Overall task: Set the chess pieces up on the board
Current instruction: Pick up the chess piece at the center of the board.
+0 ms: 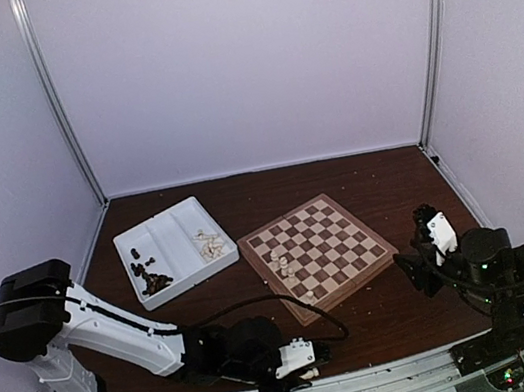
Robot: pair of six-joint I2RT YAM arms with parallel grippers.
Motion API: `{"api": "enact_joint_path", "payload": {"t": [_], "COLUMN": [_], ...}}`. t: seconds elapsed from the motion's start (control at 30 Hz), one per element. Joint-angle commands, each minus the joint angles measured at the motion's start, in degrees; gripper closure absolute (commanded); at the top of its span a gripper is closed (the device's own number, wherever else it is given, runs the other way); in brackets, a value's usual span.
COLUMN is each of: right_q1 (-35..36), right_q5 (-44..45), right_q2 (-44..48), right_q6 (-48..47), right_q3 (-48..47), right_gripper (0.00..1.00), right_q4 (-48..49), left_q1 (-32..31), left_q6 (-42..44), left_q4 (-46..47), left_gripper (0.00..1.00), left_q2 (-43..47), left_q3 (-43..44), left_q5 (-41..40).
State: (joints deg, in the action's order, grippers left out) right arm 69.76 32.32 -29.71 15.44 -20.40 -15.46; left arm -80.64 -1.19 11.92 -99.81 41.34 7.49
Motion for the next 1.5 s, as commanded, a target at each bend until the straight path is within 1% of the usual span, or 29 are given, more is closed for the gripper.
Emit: {"api": "enact_joint_path", "payload": {"t": [0.0, 0.1, 0.3, 0.43, 0.67, 0.77, 1.0, 1.13, 1.27, 1.4, 1.47], "right_q1": [-1.4, -1.5, -1.5, -1.6, -1.6, -1.7, -1.8, -1.8, -1.9, -1.9, -1.9], "right_q5": [1.3, 0.6, -0.3, -0.7, -2.7, -2.9, -4.1, -4.4, -4.5, -4.6, -4.9], "right_q2": [2.2, 1.7, 1.1, 1.1, 0.4, 0.1, -0.8, -1.4, -1.2, -1.0, -1.0], "right_q6": [-1.1, -1.1, -1.5, -1.7, -2.3, -2.3, -2.8, -3.0, -3.0, -3.0, -3.1], "right_q3": [0.4, 0.8, 1.7, 2.0, 2.1, 2.2, 2.2, 2.1, 2.3, 2.4, 2.4], "right_gripper": [0.51, 0.51, 0.5, 0.5, 0.49, 0.49, 0.49, 0.49, 0.48, 0.48, 0.48], "right_q4": [-2.9, -2.3, -0.4, 0.1, 1.0, 1.3, 2.2, 2.4, 2.5, 2.5, 2.6], "left_q1": [-0.6, -0.5, -0.5, -0.5, -0.4, 0.0, 2.5, 7.6, 12.8, 16.2, 17.3], "left_q6": [0.7, 0.6, 0.5, 0.5, 0.4, -0.8, -4.4, -8.6, -11.7, -13.2, -13.7], "left_q4": [-1.3, -1.1, -0.7, -1.1, -1.1, -2.8, -11.1, -15.3, -22.4, -31.5, -34.3], "left_gripper": [0.7, 0.76, 0.77, 0.88, 0.92, 1.0, 1.0, 1.0, 1.0, 1.0, 1.0], "left_q2": [-1.2, -0.8, 0.0, 0.1, 2.9, 4.1, 8.8, 12.1, 13.3, 11.1, 9.8], "left_q3": [1.5, 1.3, 0.4, 0.5, 0.3, 1.1, 4.3, 6.0, 11.8, 20.2, 24.2], "left_q5": [-1.3, -2.1, -3.0, -3.9, -6.7, -10.1, -14.4, -12.8, -10.7, -10.2, -9.2]}}
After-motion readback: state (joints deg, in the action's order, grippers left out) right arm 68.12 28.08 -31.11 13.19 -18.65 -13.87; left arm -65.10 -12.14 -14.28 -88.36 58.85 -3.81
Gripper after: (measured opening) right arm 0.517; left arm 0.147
